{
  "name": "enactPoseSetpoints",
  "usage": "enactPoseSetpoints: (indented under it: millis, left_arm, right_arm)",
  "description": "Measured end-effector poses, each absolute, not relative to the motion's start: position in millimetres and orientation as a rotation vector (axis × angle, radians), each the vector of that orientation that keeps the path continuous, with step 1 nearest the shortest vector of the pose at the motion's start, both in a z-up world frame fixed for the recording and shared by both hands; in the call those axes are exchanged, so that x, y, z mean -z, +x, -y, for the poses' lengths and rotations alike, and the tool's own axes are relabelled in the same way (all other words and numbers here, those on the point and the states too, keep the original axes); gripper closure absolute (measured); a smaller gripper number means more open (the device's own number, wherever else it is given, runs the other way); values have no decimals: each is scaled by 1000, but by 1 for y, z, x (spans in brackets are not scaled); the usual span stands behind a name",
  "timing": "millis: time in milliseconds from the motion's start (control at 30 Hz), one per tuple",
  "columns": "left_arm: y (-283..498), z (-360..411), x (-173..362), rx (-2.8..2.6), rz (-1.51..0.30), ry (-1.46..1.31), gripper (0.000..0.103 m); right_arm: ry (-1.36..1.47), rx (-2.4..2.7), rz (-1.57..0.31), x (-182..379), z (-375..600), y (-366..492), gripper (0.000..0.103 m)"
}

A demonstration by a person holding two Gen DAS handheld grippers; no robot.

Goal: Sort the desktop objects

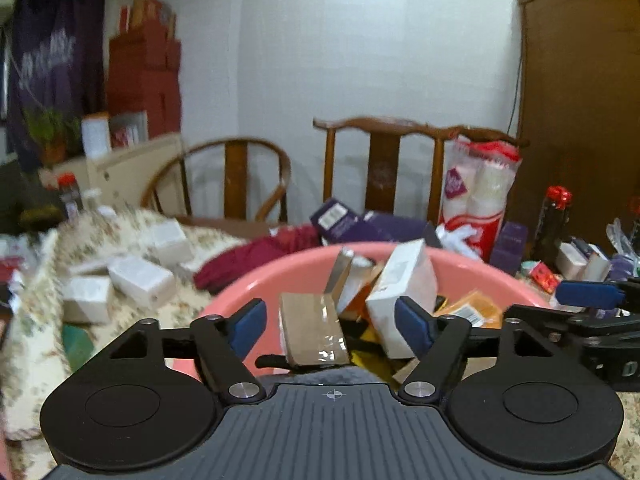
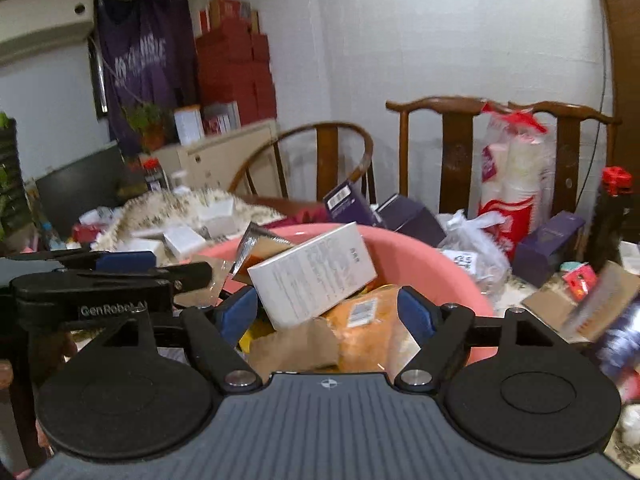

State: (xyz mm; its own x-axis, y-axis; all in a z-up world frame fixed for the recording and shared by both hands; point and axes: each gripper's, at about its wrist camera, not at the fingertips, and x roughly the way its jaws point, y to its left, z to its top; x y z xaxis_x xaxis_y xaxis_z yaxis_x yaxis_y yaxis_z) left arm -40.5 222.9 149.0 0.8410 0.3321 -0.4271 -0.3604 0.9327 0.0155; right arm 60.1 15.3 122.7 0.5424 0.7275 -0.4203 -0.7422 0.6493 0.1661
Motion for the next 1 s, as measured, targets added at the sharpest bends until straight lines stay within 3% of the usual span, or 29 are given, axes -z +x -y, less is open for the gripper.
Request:
enactPoseSetpoints:
  millis: [133,467,633,1000]
  left_arm:
    - [-55,-186,-153,-324,-402,-21,10]
    - [-55,-47,-124,40,-396,74,4]
    - [-22,14,-86,211,-457,66,3]
    - [28,27,-28,204,-522,17,3]
  right_arm:
    - [36,-891,-473,-120,32,52,22]
    - [-100,-557,-431,-56,183,38,19]
    - [-86,-323,-519,-30,273,50,19]
    - [-40,-262,-685,6,327,75,14]
